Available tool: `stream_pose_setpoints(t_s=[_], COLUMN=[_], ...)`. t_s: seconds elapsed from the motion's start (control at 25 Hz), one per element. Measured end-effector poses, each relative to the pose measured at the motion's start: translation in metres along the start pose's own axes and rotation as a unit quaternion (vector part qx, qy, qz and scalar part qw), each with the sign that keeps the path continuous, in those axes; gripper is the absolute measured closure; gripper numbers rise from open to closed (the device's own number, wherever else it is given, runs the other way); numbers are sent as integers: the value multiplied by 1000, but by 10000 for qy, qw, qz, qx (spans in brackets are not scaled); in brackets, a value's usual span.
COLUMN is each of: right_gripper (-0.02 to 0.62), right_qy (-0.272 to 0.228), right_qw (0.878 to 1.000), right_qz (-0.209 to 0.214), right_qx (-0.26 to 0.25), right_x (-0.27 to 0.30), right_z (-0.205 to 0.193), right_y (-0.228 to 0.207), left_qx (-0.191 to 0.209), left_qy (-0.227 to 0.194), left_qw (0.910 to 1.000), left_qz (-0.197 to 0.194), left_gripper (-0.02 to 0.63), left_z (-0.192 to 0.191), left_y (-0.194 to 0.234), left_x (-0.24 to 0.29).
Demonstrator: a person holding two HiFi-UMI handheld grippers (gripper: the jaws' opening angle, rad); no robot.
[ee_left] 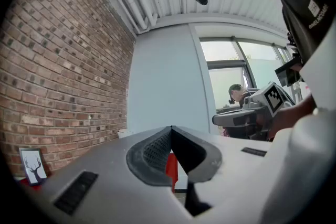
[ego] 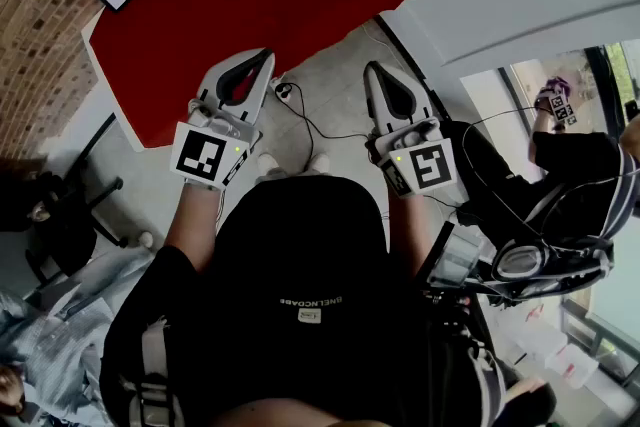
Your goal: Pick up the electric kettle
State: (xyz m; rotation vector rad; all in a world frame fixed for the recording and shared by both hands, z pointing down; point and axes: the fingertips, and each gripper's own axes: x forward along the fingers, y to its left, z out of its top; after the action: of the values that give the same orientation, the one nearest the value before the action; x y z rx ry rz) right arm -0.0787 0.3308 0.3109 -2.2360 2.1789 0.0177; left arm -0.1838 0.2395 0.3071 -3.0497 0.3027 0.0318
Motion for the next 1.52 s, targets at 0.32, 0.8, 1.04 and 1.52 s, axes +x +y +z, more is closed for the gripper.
stream_pose_setpoints(t_s=[0.32, 0.8, 1.04, 1.52], right_gripper=[591, 591, 591, 591], right_qy=[232, 229, 143, -317], right_qw=[9978, 9941, 9902, 9807], right_qz=[531, 615, 801, 957], right_qx=[-325, 859, 1131, 1675], right_x=[-3, -13, -26, -47], right_z=[-6, -19, -13, -7], right_y=[10, -33, -50, -85], left_qx=[-93, 26, 103, 181], left_qy=[117, 170, 210, 365], left_qw=[9997, 9998, 9997, 9992], left_qz=[-186, -123, -43, 43], left_gripper=[601, 600, 600, 601], left_z=[-3, -8, -6, -17], left_y=[-20, -36, -56, -85], left_x=[13, 38, 56, 79])
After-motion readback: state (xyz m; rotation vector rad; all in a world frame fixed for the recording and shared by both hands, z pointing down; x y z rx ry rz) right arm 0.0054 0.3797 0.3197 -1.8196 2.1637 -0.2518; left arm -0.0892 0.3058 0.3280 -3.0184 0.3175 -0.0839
